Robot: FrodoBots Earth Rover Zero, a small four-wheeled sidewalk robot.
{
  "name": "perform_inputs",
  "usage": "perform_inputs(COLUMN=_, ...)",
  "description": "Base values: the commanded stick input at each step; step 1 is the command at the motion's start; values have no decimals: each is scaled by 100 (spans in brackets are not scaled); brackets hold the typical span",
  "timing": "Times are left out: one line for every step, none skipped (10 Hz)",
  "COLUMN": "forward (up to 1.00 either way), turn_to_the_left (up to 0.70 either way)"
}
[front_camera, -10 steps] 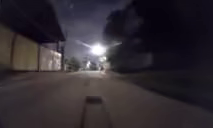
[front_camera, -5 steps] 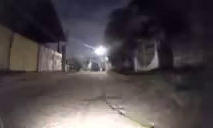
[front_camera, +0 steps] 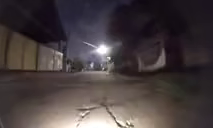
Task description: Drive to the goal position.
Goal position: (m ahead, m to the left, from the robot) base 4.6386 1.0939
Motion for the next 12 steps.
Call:
perform_inputs(forward=100, turn_to_the_left=0)
perform_inputs(forward=100, turn_to_the_left=25)
perform_inputs(forward=100, turn_to_the_left=40)
perform_inputs(forward=100, turn_to_the_left=40)
perform_inputs(forward=100, turn_to_the_left=32)
perform_inputs(forward=100, turn_to_the_left=18)
perform_inputs(forward=100, turn_to_the_left=6)
perform_inputs(forward=100, turn_to_the_left=0)
perform_inputs(forward=100, turn_to_the_left=0)
perform_inputs(forward=100, turn_to_the_left=0)
perform_inputs(forward=100, turn_to_the_left=0)
perform_inputs(forward=100, turn_to_the_left=0)
